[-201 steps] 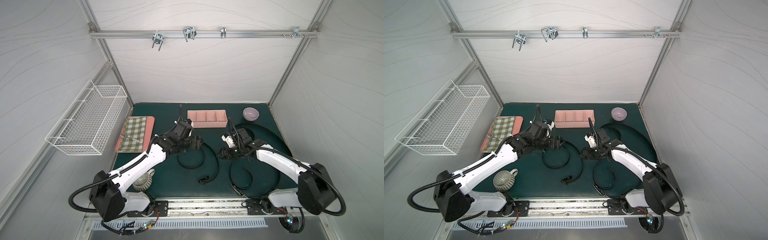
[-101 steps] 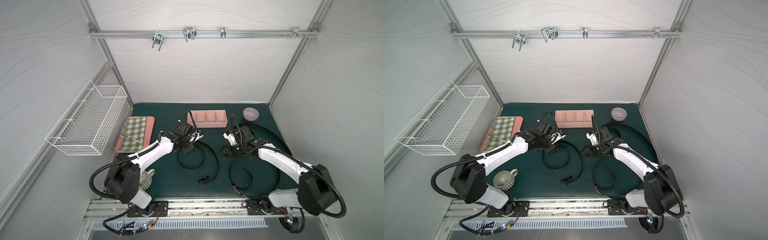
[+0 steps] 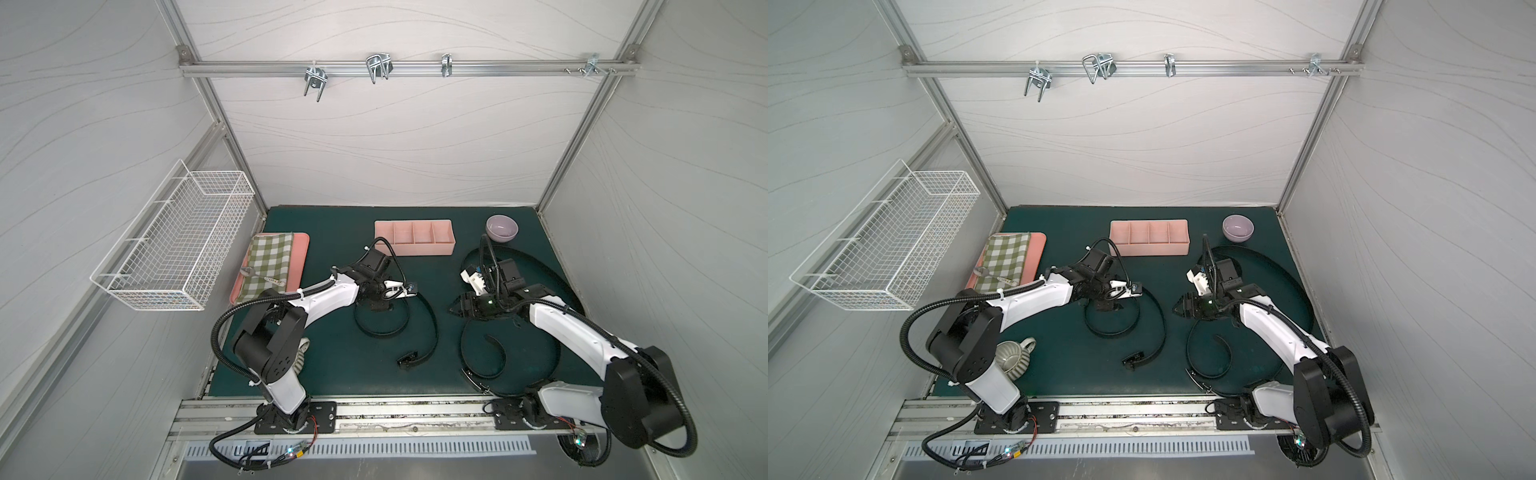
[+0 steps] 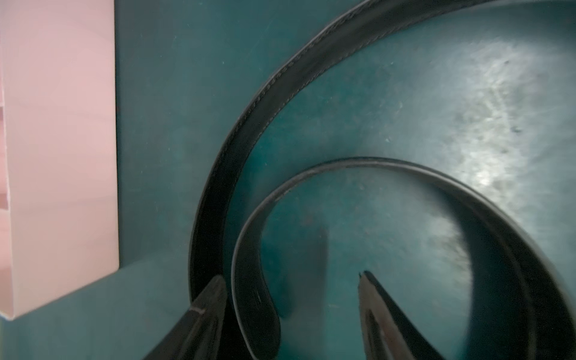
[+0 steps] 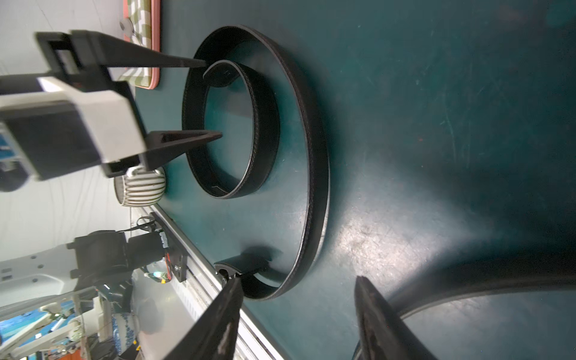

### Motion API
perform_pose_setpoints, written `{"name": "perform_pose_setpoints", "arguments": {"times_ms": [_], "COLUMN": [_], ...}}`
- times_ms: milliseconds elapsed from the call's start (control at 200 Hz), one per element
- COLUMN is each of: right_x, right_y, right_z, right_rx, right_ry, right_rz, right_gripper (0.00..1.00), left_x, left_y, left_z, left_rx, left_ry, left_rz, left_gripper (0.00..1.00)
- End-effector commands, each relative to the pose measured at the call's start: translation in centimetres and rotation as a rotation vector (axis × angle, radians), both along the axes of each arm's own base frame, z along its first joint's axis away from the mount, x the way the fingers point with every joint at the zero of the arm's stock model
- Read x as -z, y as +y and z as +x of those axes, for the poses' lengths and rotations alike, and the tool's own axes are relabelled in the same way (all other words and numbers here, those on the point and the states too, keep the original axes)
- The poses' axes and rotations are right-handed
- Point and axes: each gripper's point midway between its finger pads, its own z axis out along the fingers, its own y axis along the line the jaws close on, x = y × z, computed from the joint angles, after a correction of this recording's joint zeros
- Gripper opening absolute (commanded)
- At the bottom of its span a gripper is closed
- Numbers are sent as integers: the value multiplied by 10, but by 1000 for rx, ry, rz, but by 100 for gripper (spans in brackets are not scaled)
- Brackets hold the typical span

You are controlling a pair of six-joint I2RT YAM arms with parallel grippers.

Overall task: Place the belts into the storage roll
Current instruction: Roll the belt at the center of the board.

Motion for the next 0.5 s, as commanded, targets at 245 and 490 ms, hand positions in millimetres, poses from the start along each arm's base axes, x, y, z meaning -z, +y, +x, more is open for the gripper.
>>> {"name": "perform_pose_setpoints", "arguments": {"times_ms": [245, 490], "right_x": [-3, 2], "right_y": [-6, -8], "right_z": [6, 8], "right_rx": [28, 34], "right_ry": [18, 30], "right_rz": [82, 87], "right_gripper": [60, 60], "left_x": [5, 17], "left_y": [-19, -26], "left_z": [13, 18], "left_rx": [128, 150], "left_ry": [-51, -39], "left_rz": [-25, -14], "left_gripper": [58, 55]}}
